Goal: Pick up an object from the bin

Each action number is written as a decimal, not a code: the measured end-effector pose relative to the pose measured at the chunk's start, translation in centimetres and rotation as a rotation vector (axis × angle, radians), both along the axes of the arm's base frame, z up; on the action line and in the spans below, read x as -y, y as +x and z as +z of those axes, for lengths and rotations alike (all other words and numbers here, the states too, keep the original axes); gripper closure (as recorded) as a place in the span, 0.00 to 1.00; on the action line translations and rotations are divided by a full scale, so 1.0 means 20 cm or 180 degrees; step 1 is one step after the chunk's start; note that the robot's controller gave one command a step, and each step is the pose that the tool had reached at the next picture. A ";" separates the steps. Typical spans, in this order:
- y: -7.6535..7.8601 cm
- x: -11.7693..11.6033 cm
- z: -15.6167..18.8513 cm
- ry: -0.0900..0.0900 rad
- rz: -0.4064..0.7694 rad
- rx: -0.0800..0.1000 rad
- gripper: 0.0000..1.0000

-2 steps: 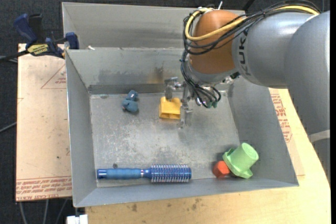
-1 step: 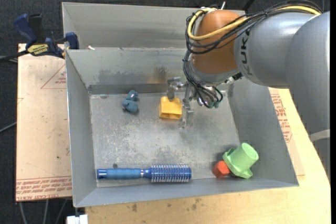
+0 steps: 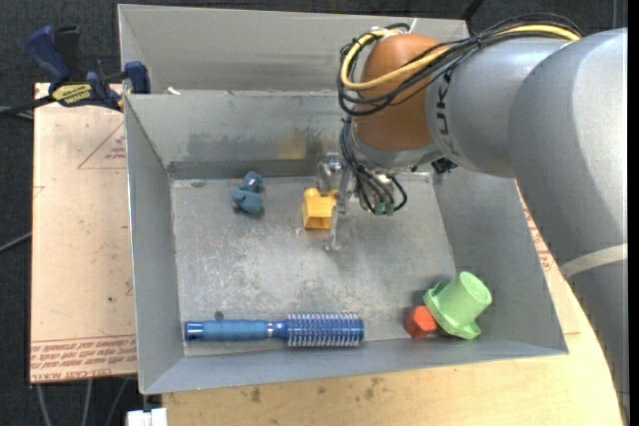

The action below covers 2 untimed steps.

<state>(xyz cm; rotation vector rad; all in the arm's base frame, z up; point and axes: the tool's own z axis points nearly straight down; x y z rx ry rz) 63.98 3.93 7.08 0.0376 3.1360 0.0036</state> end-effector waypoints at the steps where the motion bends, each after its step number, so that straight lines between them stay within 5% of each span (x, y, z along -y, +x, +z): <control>1: 0.01 0.00 0.00 0.0002 0.0004 0.0011 0.00; 2: 0.01 0.00 0.02 0.0004 0.0007 0.0021 1.00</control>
Offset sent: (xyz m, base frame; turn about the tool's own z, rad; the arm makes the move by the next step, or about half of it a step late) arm 0.0000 0.0000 0.0000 0.0000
